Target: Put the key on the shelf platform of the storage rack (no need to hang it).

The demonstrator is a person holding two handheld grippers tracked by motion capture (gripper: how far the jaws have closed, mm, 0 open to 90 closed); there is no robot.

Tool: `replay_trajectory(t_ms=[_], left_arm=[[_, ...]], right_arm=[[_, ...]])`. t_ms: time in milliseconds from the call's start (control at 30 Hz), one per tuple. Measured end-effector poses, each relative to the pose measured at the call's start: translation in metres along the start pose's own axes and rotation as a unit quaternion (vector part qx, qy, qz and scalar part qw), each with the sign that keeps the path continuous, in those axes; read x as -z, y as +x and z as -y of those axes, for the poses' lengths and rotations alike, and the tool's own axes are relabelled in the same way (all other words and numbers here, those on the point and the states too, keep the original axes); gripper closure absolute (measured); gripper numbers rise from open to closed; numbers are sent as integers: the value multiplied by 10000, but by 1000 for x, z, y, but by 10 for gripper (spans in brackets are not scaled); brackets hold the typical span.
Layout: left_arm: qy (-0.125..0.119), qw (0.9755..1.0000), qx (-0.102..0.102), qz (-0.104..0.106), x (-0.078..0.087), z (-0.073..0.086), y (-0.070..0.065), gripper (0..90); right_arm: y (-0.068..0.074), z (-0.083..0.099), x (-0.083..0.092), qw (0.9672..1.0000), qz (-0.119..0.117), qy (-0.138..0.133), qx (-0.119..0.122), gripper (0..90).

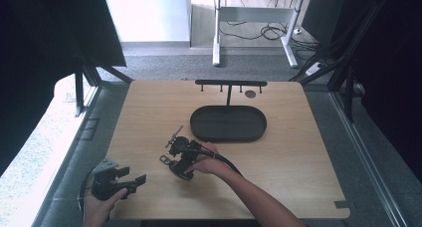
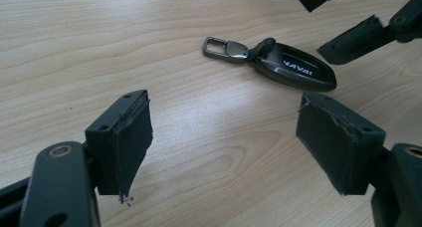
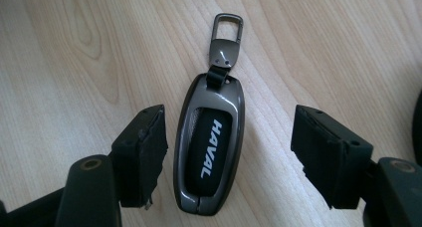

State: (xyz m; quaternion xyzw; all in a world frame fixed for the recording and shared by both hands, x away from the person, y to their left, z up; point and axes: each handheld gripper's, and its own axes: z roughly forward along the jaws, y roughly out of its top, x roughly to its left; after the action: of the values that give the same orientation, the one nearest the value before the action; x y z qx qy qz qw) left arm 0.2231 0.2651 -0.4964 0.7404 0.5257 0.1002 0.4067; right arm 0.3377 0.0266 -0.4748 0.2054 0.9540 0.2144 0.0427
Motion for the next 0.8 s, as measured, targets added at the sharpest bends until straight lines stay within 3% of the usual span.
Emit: replay_trajectory(t_ms=[800], left_arm=[[18, 10000, -6, 7, 0, 0, 0, 223]], right_arm=[[0, -2, -35, 9994, 3, 349, -64, 291]])
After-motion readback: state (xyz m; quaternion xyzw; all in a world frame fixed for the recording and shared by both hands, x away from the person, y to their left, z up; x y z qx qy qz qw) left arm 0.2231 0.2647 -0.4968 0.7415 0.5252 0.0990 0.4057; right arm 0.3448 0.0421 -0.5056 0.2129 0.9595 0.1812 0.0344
